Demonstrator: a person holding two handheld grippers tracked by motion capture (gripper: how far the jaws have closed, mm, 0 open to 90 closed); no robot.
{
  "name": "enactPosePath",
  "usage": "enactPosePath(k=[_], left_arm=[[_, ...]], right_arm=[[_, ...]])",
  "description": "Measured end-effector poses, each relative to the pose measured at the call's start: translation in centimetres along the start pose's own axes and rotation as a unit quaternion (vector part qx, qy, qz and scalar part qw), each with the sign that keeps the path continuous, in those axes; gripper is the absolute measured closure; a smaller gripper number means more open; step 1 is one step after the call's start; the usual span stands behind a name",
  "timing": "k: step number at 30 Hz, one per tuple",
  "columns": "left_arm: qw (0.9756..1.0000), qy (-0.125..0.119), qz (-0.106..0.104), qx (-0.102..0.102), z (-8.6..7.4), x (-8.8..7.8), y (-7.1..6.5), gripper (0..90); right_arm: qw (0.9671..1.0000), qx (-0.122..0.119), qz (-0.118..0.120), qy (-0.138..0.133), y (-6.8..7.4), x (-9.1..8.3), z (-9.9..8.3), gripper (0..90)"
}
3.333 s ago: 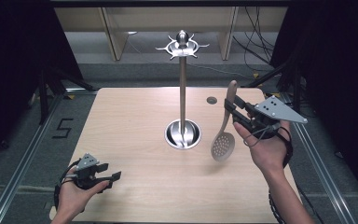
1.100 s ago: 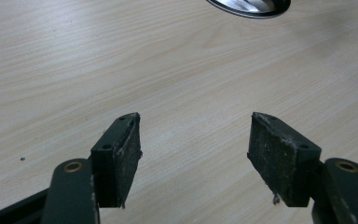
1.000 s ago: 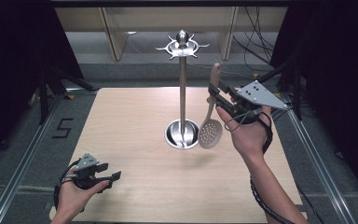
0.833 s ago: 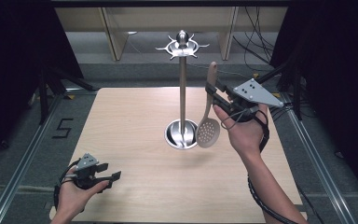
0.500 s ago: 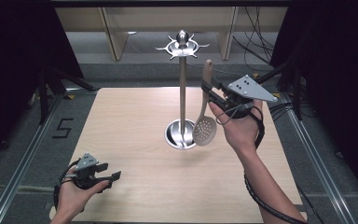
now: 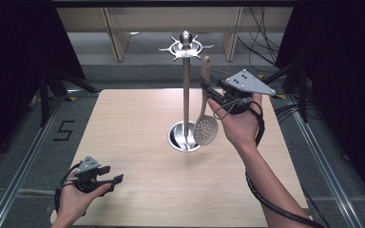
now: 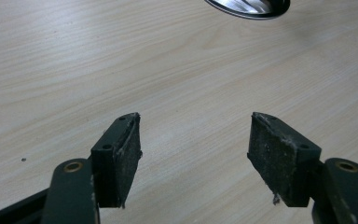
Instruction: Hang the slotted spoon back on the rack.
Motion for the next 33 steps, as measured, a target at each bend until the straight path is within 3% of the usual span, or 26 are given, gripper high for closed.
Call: enactPosePath(k=[5, 6, 10, 13, 14, 27, 33], left_arm=[[1.0000, 0.002, 0.001, -0.001, 0.0, 0.0, 0.0, 33.4], [0.9999, 0.008, 0.001, 0.006, 0.0, -0.1, 0.1, 33.4], [1.0000, 0.001, 0.000, -0.001, 0.0, 0.0, 0.0, 33.4], [0.9999, 0.012, 0.000, 0.008, 0.0, -0.1, 0.1, 33.4], [1.0000, 0.001, 0.000, -0.002, 0.0, 0.0, 0.0, 33.4], [1.0000, 0.007, -0.001, 0.005, 0.0, 0.0, 0.1, 33.4], [1.0000, -0.001, 0.000, 0.000, 0.0, 0.1, 0.0, 33.4]], right_arm=[[1.0000, 0.004, 0.001, 0.008, 0.2, 0.3, 0.1, 69.2], [0.9999, 0.005, 0.002, 0.009, 0.2, 0.3, 0.1, 69.2], [1.0000, 0.001, 0.002, 0.009, 0.1, 0.5, 0.2, 69.2], [0.9999, 0.003, 0.002, 0.011, 0.2, 0.6, 0.3, 69.2], [0.9999, 0.002, 0.001, 0.010, 0.2, 0.7, 0.3, 69.2], [0.9998, 0.004, 0.004, 0.020, 0.3, 1.2, 0.4, 69.2], [0.9997, 0.002, 0.005, 0.023, 0.4, 1.5, 0.5, 69.2]])
Point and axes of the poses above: each handheld gripper's, and its own axes: x roughly forward along the jaws, z roughly out of its top, y roughly to its left, the point moved 1 cm from there along x, roughly forward along the jaws, and after that the axes turned 10 degrees about -z, right-handed, at the moved point
